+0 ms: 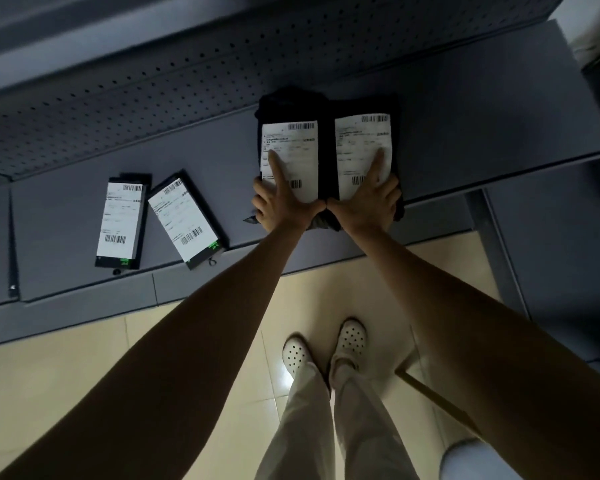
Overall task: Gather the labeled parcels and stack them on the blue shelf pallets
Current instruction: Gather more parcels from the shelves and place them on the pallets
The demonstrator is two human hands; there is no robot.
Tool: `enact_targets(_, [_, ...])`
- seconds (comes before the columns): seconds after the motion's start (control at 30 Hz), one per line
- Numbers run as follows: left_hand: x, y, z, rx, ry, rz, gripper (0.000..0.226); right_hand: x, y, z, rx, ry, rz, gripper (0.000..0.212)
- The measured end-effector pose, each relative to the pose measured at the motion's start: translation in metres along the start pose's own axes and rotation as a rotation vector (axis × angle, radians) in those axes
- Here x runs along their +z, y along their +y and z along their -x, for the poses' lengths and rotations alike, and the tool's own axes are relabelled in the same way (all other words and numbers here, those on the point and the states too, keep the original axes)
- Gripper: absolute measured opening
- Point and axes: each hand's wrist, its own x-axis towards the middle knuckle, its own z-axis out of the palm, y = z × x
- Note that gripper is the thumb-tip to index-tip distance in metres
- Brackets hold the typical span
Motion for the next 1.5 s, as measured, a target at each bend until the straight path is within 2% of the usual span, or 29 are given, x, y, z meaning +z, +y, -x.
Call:
enact_targets(0.27, [-0.035,-0.023,0.034,0.022,0.012,0.026,0.118,-0.041,0.004,0.021,0.033,-0.18,0.03,0.127])
enact_targets(0.4, [-0.073,-0.043,0.068,-0.009,0.02,0.028,0.114,-0.062,-0.014,0.065,0.004,-0.233,0.017,0.124])
enact_targets(0.57, [-0.14,-0.098,0.106,0.058,0.112,-0.034,0.115,-0.079,-0.047,0.132,-0.09,-0.254,0.064,0.122])
enact_targets(0.73, [-0.195,-0.193,0.157,-0.033,0.164,-0.005,0.114,-0.063,-0.094,0.222,-0.213,-0.328,0.13,0.121])
enact_targets(0.97, [-0.285,-0.38,0.261,-0.25,0.333,0.119,0.104,0.007,-0.182,0.396,-0.467,-0.454,0.251,0.119])
enact_targets(1.23, [-0.409,-0.567,0.383,-0.488,0.605,0.329,0.078,0.064,-0.303,0.601,-0.852,-0.584,0.26,0.114])
enact_targets(1.37, [-0.462,-0.626,0.419,-0.574,0.8,0.42,0.076,0.078,-0.372,0.676,-1.038,-0.605,0.195,0.11])
enact_targets(1.5, [-0.519,-0.668,0.421,-0.581,0.97,0.488,0.073,0.099,-0.445,0.732,-1.144,-0.629,0.083,0.108])
